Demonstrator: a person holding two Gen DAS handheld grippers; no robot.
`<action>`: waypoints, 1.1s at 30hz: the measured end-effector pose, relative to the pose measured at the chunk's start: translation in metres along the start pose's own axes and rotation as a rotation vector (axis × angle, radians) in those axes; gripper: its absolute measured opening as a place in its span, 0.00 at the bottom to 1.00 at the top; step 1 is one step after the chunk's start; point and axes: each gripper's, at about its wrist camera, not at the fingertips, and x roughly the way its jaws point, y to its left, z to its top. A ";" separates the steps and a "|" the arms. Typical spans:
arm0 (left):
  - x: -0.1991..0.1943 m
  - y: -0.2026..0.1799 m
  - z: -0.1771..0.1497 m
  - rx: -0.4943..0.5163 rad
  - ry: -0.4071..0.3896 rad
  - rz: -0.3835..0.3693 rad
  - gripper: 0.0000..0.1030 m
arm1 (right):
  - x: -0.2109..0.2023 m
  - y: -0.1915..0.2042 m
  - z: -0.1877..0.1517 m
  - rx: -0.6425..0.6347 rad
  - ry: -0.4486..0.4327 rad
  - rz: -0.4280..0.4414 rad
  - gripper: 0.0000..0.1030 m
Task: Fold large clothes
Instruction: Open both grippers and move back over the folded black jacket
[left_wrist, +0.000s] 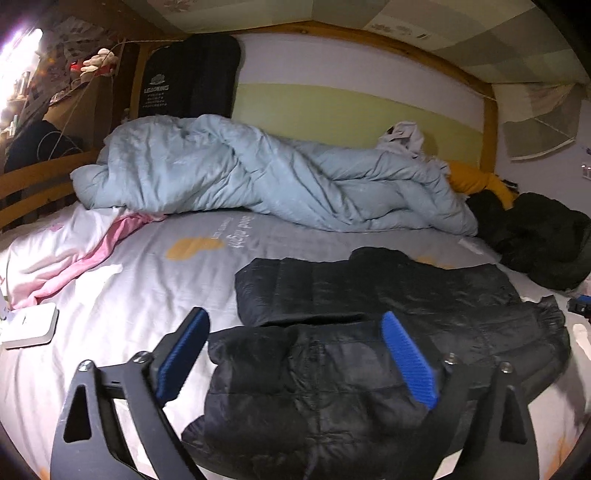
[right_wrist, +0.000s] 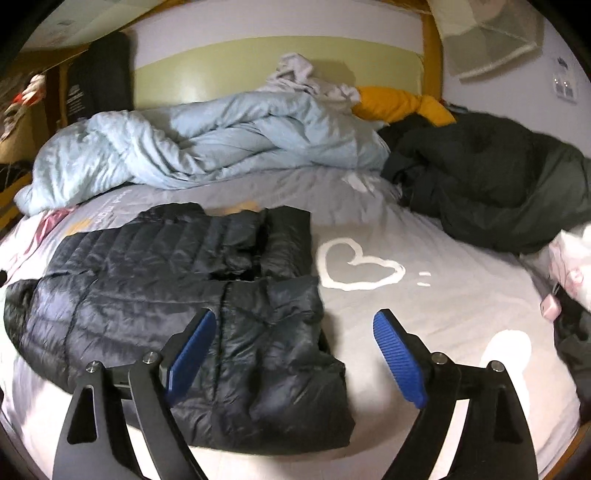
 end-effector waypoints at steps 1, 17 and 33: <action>-0.001 -0.002 0.000 0.007 -0.002 -0.002 0.95 | -0.004 0.004 0.001 -0.015 0.001 0.006 0.87; -0.014 -0.044 -0.008 0.130 0.020 -0.058 0.97 | -0.026 0.041 -0.015 -0.108 -0.027 0.070 0.88; 0.015 -0.120 -0.059 0.507 0.287 -0.112 0.97 | -0.013 0.090 -0.051 -0.374 0.078 0.181 0.88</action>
